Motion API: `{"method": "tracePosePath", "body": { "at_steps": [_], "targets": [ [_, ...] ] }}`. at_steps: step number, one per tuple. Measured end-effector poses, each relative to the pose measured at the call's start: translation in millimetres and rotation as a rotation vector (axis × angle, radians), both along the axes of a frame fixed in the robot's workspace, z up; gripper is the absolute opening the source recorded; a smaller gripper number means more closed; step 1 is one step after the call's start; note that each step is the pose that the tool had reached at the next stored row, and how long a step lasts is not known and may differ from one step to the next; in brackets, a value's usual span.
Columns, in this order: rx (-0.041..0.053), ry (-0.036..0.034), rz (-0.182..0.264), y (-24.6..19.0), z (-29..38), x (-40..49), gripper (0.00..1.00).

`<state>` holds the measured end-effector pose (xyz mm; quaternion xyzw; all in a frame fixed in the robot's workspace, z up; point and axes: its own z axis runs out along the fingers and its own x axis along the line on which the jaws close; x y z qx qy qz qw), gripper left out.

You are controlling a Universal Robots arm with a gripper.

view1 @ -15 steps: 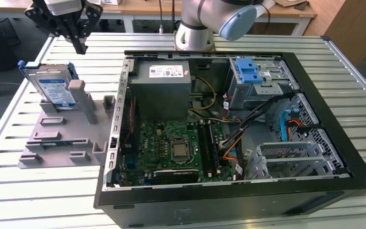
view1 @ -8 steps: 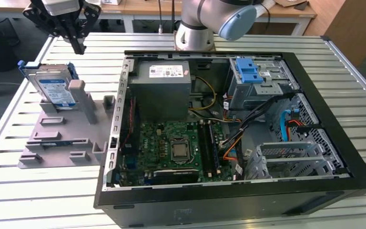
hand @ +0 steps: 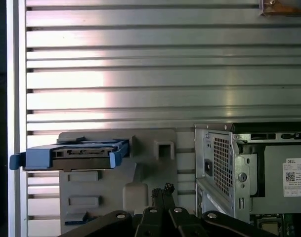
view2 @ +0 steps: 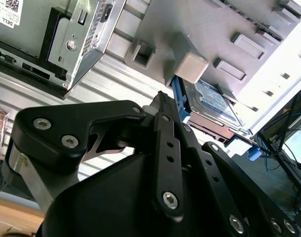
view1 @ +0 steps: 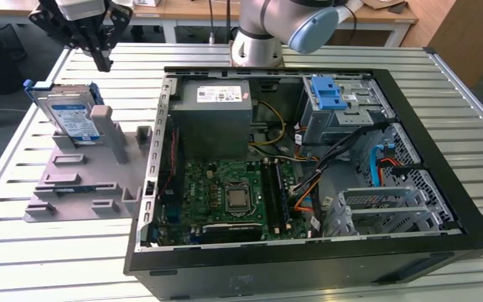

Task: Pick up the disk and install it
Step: 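Reach for the disk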

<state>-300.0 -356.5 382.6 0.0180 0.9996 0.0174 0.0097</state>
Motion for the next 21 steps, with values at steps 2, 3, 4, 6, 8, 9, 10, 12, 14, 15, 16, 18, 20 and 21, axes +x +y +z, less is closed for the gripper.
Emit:
{"method": "tracePosePath", "body": {
  "at_steps": [2, 3, 4, 6, 8, 9, 10, 12, 14, 15, 16, 18, 20, 21],
  "targets": [
    [0.0001, 0.0, 0.001, 0.0, 0.0, -3.1, 0.11],
    [0.0, 0.0, 0.001, 0.0, 0.0, -5.0, 0.11],
    [0.0001, 0.0, 0.001, 0.1, 0.0, -6.7, 0.11],
    [0.0, 0.0001, 0.001, 0.1, 0.0, -9.8, 0.11],
    [0.0, 0.0001, 0.001, 0.1, 0.0, -12.9, 0.11],
    [0.0, 0.0, 0.001, 0.1, -0.1, -14.6, 0.11],
    [0.0, 0.0, 0.001, 0.1, -0.1, -16.2, 0.11],
    [0.0001, 0.0, 0.001, 0.1, -0.2, -19.5, 0.11],
    [0.0001, -0.0001, 0.001, 0.1, -0.2, -22.9, 0.11],
    [0.0001, -0.0001, 0.001, 0.1, -0.3, -24.5, 0.11],
    [0.0, 0.0, 0.001, 0.1, -0.2, -25.7, 0.11],
    [0.0001, 0.0, 0.002, 0.1, -0.3, -25.9, 0.11],
    [0.0, 0.0, 0.002, 0.1, -0.2, -25.9, 0.11],
    [0.0, 0.0001, 0.002, 0.1, -0.2, -25.9, 0.11]
  ]
}}
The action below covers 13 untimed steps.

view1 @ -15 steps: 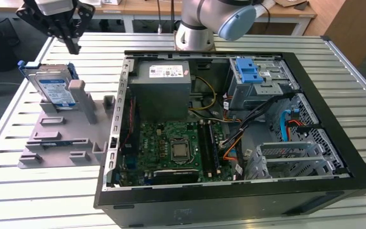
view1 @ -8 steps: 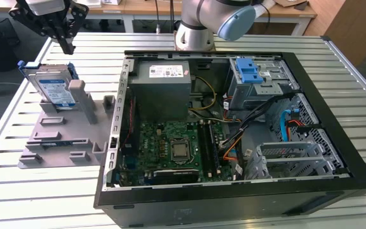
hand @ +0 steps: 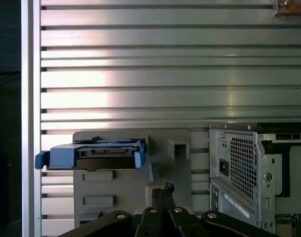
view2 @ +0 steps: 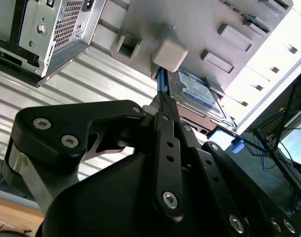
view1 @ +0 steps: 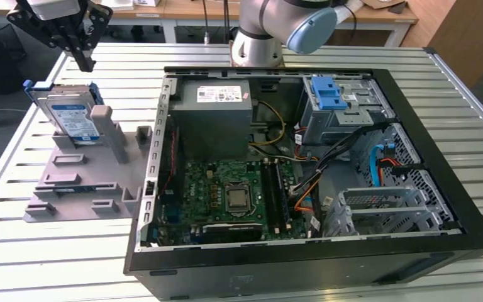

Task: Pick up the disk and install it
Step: 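Reach for the disk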

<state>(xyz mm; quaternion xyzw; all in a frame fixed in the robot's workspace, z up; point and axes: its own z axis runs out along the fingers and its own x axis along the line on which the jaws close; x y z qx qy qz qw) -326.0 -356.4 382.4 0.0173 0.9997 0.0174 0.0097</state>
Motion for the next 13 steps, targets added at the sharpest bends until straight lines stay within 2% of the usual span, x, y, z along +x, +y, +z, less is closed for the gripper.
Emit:
{"method": "tracePosePath", "body": {
  "at_steps": [5, 13],
  "targets": [
    [0.0, 0.0, 0.0, 0.6, -0.1, -2.8, 0.11],
    [0.0001, -0.0001, 0.0, 3.1, -1.1, -15.9, 0.11]
  ]
}}
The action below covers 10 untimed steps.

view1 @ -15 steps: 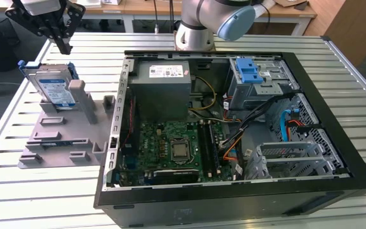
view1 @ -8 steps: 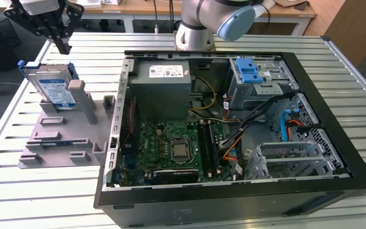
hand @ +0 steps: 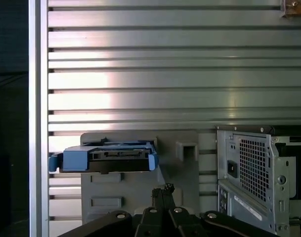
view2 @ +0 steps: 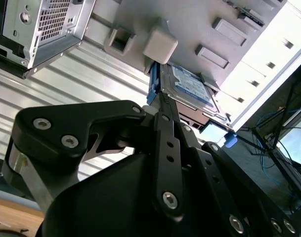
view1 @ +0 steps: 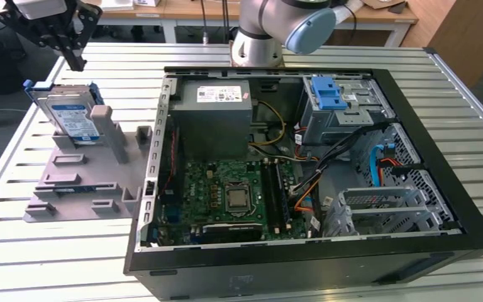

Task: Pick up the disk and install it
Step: 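Reach for the disk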

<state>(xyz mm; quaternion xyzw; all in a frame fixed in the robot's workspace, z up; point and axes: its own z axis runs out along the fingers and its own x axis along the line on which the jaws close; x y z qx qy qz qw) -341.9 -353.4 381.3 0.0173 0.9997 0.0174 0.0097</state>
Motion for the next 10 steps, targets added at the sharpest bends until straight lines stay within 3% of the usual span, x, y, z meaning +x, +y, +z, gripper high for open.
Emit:
{"method": "tracePosePath", "body": {
  "at_steps": [10],
  "targets": [
    [-0.0001, 0.0001, 0.0, 0.6, -6.9, -11.9, 0.11]
  ]
}}
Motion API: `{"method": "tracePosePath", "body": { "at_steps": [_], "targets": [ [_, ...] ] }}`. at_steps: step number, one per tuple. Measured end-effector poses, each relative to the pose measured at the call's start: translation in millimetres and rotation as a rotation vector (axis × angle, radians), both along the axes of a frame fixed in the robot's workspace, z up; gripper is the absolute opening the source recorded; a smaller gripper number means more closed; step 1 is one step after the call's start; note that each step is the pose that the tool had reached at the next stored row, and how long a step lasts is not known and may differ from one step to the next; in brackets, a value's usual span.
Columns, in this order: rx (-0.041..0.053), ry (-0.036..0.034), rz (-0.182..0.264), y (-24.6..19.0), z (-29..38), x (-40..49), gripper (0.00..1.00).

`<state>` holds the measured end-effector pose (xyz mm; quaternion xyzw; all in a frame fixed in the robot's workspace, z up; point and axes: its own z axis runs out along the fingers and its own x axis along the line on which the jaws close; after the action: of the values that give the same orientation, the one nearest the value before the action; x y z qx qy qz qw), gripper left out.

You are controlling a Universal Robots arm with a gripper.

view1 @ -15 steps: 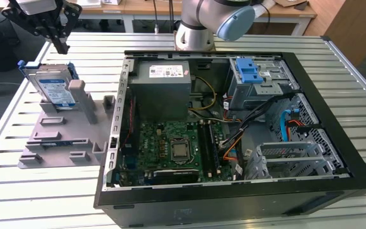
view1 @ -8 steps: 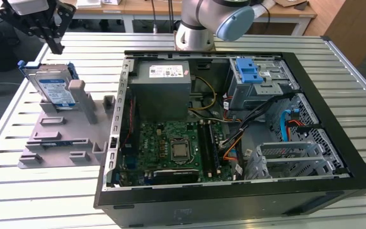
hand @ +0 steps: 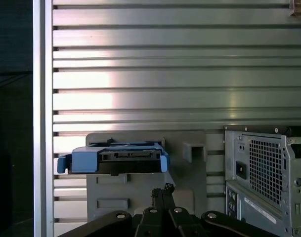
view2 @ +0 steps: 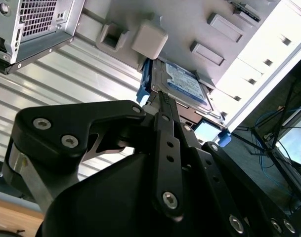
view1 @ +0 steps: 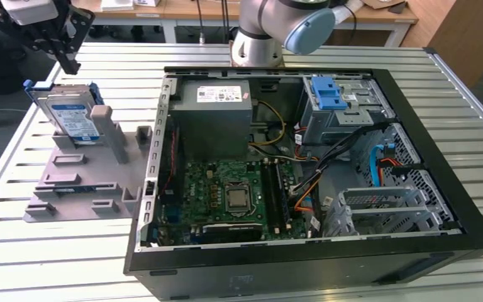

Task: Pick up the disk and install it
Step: 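Reach for the disk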

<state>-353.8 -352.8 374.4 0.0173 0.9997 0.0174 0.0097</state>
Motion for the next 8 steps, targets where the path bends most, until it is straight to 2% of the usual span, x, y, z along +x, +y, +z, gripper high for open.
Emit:
{"method": "tracePosePath", "body": {
  "at_steps": [8],
  "targets": [
    [0.0, -0.0001, 0.0, 0.3, -5.0, -8.6, 0.11]
  ]
}}
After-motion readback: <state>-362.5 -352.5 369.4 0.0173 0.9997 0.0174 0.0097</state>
